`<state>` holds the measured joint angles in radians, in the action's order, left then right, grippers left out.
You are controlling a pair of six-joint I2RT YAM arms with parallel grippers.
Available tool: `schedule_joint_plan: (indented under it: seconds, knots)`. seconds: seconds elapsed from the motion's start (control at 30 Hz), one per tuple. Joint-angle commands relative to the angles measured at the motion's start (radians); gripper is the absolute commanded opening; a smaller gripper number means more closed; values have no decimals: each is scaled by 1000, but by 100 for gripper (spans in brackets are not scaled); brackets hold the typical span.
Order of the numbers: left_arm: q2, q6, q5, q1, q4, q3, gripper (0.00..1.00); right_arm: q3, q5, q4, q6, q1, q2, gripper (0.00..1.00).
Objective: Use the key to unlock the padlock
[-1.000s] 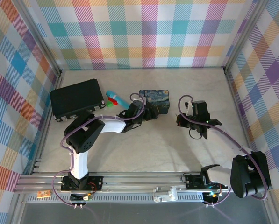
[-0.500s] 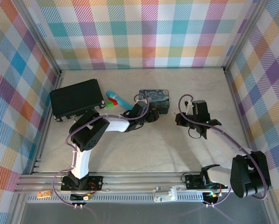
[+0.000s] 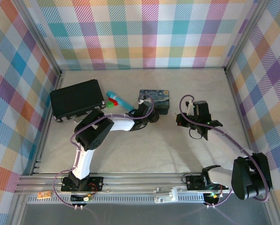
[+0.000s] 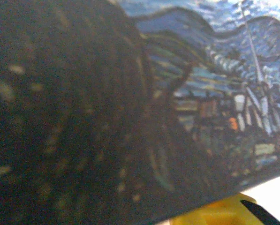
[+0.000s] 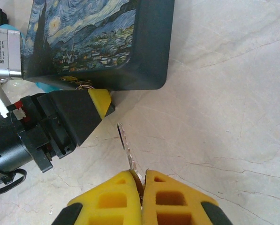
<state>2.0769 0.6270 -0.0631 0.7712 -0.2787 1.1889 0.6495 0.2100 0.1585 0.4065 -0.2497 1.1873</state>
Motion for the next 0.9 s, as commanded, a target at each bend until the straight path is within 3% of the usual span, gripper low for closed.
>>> schedule_joint_plan:
  seconds: [0.0, 0.33, 0.47, 0.63, 0.87]
  knots:
    - [43, 8, -18, 5, 65, 10, 30, -7, 9, -11, 2, 3, -8, 0]
    - [34, 79, 0, 1, 22, -35, 13, 1, -7, -4, -3, 9, -2, 0]
    - [38, 95, 34, -8, 4, -35, 1, 3, -9, 0, -5, 15, -2, 0]
    - [-4, 131, 82, -19, -32, -63, 0, -4, 22, -5, -11, 24, 6, 0]
    - [-37, 332, 257, -38, -122, -85, 0, -34, 128, -56, -1, 33, 30, 0]
